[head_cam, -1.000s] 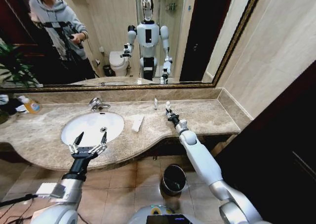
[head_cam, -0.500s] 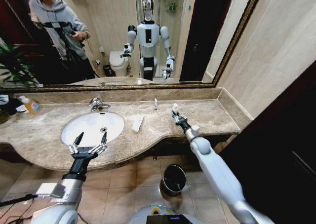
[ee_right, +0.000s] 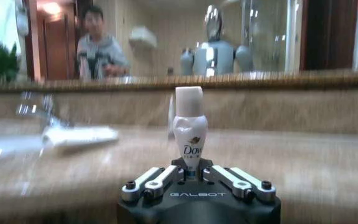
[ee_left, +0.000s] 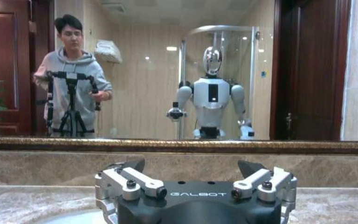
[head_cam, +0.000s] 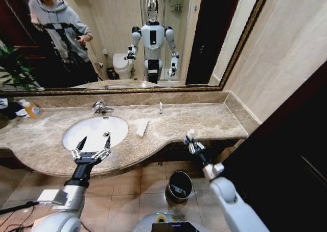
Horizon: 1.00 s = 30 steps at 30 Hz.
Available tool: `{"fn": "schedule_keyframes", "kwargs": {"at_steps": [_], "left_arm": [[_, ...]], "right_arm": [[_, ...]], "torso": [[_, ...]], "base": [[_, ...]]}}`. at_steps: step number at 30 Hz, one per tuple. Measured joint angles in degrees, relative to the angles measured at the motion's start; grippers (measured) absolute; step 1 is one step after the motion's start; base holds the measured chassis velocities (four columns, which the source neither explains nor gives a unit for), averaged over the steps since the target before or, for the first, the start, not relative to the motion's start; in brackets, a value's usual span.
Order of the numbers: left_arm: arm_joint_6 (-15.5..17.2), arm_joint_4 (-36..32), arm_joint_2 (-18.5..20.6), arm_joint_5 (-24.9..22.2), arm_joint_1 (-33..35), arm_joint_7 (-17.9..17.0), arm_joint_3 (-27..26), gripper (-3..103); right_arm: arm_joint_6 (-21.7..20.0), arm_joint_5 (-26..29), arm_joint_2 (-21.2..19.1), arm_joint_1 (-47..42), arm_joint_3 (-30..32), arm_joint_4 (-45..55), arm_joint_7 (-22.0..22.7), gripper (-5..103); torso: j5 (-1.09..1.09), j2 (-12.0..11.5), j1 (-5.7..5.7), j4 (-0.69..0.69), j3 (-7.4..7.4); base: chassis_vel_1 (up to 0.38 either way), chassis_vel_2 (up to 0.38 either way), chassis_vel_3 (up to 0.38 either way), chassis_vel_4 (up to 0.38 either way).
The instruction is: Pick up the trash from the sink and place it in the trash bin.
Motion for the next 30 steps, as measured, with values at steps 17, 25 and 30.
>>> {"fn": "schedule_keyframes", "kwargs": {"at_steps": [17,25,30], "left_arm": [[0.0,0.0,0.0,0.0,0.0,0.0,0.0,100],[0.0,0.0,0.0,0.0,0.0,0.0,0.0,100],[0.0,0.0,0.0,0.0,0.0,0.0,0.0,100]], "right_arm": [[2.7,-17.2,7.3,5.6,-3.0,-37.4,-6.2,11],[-2.0,-27.1,10.8,14.4,-1.9,-52.6,-8.4,11],[-3.2,-32.6,12.7,19.0,-1.3,-58.9,-6.9,11]], "torso": [[-0.01,0.0,0.0,0.0,0.01],[-0.01,0.0,0.0,0.0,0.01],[-0.03,0.0,0.01,0.0,0.01]], "base": [[0.0,0.0,0.0,0.0],[0.0,0.0,0.0,0.0],[0.0,0.0,0.0,0.0]]}}
